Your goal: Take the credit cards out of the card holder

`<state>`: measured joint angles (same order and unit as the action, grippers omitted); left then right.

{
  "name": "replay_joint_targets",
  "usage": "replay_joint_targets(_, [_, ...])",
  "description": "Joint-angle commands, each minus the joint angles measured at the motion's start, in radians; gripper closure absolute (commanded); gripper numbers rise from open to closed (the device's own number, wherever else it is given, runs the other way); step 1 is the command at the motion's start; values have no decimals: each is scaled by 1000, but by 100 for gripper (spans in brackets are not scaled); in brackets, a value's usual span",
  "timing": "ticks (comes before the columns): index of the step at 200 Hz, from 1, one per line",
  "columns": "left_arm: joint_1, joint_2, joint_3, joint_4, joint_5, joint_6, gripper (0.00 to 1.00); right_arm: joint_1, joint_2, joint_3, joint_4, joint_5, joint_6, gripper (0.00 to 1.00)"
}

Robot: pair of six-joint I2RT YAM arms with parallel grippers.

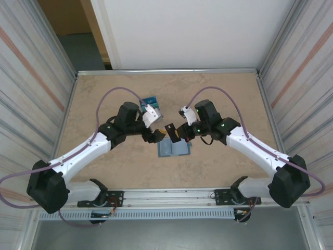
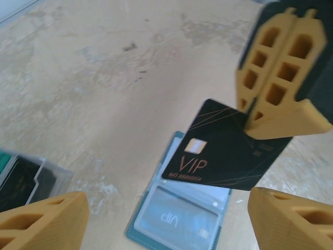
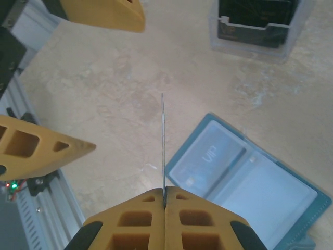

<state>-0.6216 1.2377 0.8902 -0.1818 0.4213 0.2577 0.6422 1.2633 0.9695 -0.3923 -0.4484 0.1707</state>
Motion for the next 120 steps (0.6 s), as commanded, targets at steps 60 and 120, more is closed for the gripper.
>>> replay_joint_targets(60, [2, 87, 139, -164, 261, 215, 42, 18, -7, 85, -83, -116, -120, 100])
replay_joint_targets(120, [-16, 136, 173, -223, 262, 273, 100, 21, -4, 96, -87, -115, -131, 100])
